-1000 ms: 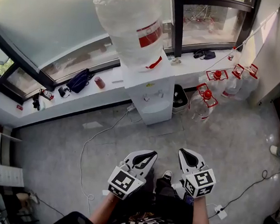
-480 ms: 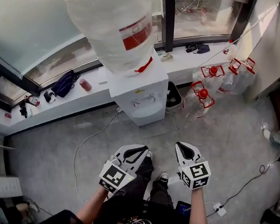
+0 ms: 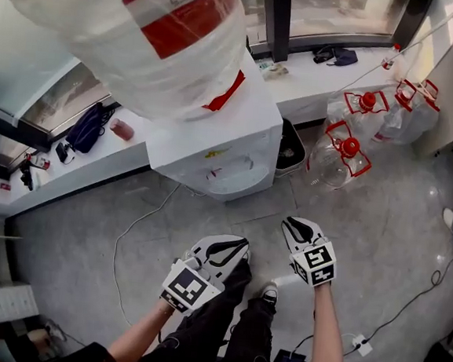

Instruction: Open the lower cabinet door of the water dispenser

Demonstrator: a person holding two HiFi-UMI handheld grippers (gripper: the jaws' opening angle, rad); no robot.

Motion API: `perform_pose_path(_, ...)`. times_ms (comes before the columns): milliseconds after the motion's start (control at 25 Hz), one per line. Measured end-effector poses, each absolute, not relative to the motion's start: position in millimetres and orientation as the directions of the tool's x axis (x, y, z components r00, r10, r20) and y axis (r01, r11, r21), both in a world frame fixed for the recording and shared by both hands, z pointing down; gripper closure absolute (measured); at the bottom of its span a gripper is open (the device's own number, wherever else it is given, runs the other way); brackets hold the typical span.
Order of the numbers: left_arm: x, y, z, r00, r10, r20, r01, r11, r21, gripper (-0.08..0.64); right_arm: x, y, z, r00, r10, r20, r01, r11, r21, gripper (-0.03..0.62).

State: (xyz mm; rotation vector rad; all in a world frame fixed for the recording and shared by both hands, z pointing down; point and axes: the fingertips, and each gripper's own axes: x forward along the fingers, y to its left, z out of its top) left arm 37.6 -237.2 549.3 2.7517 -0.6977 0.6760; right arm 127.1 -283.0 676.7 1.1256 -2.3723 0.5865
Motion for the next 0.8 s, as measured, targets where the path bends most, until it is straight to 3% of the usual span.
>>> perform_pose_path(600,39.4,-296.7,737.9,0.734,-0.422,0.533,-0.541,-0.837,0.082,0.540,114.7,-402.1,908.3,-0.572,-0.556,0.603,-0.765,0.627,-0.147,0.408)
perform_pose_path(800,38.2,-299.4,760.4,0.729,-0.408,0.550,-0.529,-0.845,0.074,0.540,108.7,-436.3,942.8,-0.560,-0.539,0.629,-0.742,0.664,-0.092,0.328)
